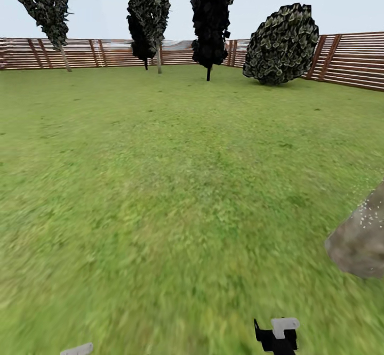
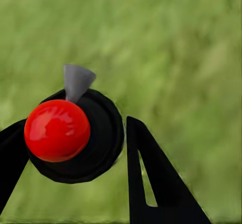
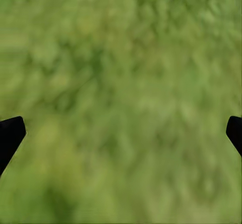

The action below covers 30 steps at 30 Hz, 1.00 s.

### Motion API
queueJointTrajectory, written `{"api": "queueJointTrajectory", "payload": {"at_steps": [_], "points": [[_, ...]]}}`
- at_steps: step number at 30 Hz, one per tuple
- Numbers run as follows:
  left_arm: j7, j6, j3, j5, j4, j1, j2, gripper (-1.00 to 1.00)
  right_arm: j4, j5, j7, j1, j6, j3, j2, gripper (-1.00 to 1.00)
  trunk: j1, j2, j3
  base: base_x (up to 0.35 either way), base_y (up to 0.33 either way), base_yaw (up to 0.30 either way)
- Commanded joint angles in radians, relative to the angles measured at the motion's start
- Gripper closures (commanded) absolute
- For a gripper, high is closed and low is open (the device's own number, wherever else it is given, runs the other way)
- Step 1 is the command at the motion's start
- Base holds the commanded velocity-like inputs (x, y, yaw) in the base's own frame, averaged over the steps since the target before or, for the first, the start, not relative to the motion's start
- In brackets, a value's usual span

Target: In the garden, pick up the pesticide atomizer on the floor and spray pesticide onto both trees until each tree trunk is fully covered.

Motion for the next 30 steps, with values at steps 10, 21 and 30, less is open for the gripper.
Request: {"api": "queueJointTrajectory", "payload": {"at_steps": [10, 21, 30], "points": [[-0.002, -0.003, 0.005, 0.002, 0.001, -0.001, 0.000, 1.00, 0.000, -0.008, -0.003, 0.000, -0.002, 0.009, 0.000, -1.00, 0.000, 0.000, -0.001, 0.000, 0.000, 0.280], [-0.002, -0.003, 0.005, 0.002, 0.001, -0.001, 0.000, 1.00, 0.000, -0.008, -0.003, 0.000, -0.002, 0.009, 0.000, -1.00, 0.000, 0.000, -0.001, 0.000, 0.000, 0.280], [-0.002, -0.003, 0.005, 0.001, 0.001, -0.001, 0.000, 1.00, 0.000, -0.008, -0.003, -0.001, -0.002, 0.010, 0.000, -1.00, 0.000, 0.000, -0.001, 0.000, 0.000, 0.280]]}}
